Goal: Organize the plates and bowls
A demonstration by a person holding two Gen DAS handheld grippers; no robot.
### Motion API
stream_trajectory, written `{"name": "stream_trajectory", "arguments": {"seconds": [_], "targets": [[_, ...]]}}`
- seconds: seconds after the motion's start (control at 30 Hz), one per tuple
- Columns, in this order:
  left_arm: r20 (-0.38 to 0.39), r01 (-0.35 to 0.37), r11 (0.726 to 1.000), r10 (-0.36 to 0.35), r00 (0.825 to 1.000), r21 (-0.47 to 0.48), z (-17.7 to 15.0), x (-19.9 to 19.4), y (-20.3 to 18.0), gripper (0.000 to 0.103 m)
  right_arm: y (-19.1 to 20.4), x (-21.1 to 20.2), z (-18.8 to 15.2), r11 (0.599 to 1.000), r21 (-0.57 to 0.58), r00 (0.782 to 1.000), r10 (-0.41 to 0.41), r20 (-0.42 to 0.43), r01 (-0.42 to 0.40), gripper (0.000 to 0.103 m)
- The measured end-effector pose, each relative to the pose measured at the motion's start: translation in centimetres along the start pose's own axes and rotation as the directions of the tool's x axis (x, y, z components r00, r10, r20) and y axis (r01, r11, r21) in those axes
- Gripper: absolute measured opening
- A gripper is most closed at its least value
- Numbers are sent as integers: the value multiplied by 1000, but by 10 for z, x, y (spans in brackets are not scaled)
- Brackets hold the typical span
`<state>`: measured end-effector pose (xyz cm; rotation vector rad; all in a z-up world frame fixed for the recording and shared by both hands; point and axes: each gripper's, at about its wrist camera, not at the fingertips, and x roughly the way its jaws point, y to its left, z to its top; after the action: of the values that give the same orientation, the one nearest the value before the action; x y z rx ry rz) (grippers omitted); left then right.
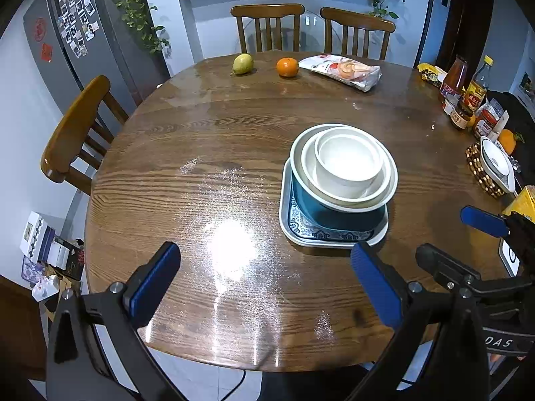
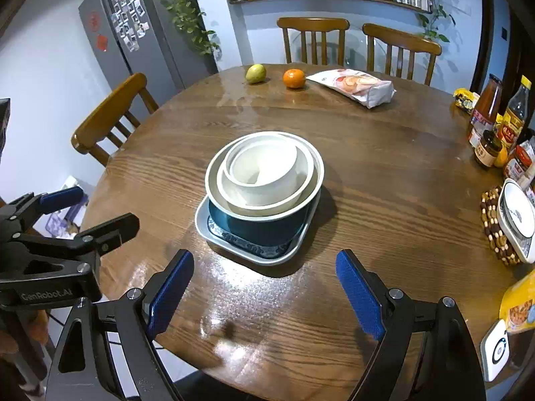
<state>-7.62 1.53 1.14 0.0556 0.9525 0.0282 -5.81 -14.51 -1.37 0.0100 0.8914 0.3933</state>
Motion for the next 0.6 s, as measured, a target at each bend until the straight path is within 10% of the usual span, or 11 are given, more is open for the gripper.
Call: {"name": "stream_trajectory", "arguments": {"seconds": [0.6], "targets": [[4, -1, 1000, 1, 1000, 4, -3, -6, 4, 102, 2, -9, 1, 1000, -4, 1000, -10, 20, 10, 87]]}}
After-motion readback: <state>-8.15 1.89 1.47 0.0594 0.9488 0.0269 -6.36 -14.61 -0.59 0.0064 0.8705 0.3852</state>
